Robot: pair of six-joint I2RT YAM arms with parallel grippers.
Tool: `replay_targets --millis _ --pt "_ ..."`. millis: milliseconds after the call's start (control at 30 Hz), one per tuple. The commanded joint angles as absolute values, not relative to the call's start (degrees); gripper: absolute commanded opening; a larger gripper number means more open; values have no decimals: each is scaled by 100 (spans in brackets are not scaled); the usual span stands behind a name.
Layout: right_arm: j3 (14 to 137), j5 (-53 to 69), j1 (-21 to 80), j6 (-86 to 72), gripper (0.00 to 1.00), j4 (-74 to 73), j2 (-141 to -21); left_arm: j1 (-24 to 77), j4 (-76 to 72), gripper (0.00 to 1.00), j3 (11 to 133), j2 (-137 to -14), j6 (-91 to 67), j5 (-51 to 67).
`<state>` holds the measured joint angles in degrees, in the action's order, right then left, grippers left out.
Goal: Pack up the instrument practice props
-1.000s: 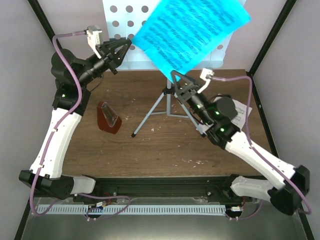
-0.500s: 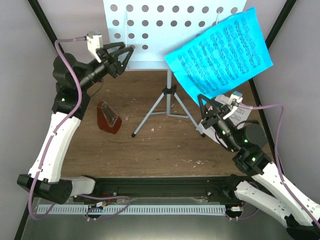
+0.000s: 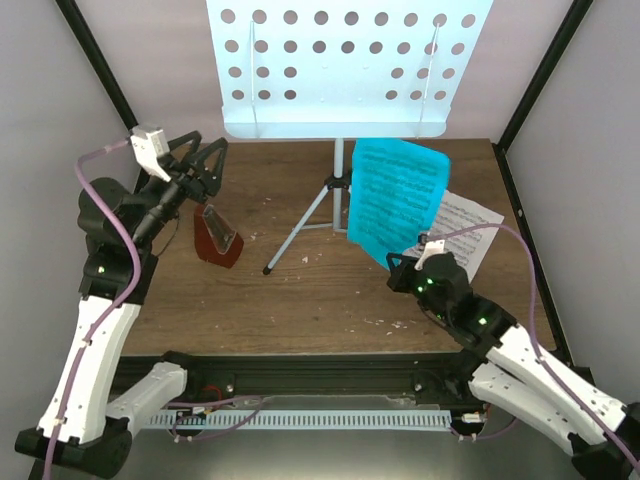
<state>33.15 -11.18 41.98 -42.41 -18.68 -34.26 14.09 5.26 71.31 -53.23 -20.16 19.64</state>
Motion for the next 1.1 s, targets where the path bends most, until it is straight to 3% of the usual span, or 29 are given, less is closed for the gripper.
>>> replay_targets --millis 0,200,433,633,867,933,1033,1067 --pt "3290 -1155 3813 -4343 1 -2349 -3903 1110 1076 73 6799 -5037 -1975 1554" --pt "2872 391 2123 -4033 1 -1673 -4114 897 1151 75 5803 -4536 -2434 1725" --pt "2496 2011 -35 -3853 1 -1008 -4877 879 1742 77 5462 -4325 -2028 1962" --pt "2528 2123 -840 -3737 1 -1108 -5582 879 2136 81 5396 -4194 -1100 1678" --pt "2488 1548 -982 -3638 1 -1369 -5607 882 1934 82 5107 -4187 -538 1549" --pt "2516 1484 -977 -3627 12 -1462 -5563 892 1804 82 4912 -4180 -320 1459" --pt "2665 1365 -984 -3555 64 -1738 -5427 916 1571 83 4607 -4177 -215 1302" --pt "2729 1318 -984 -3528 75 -1842 -5324 922 1496 83 4523 -4183 -236 1324"
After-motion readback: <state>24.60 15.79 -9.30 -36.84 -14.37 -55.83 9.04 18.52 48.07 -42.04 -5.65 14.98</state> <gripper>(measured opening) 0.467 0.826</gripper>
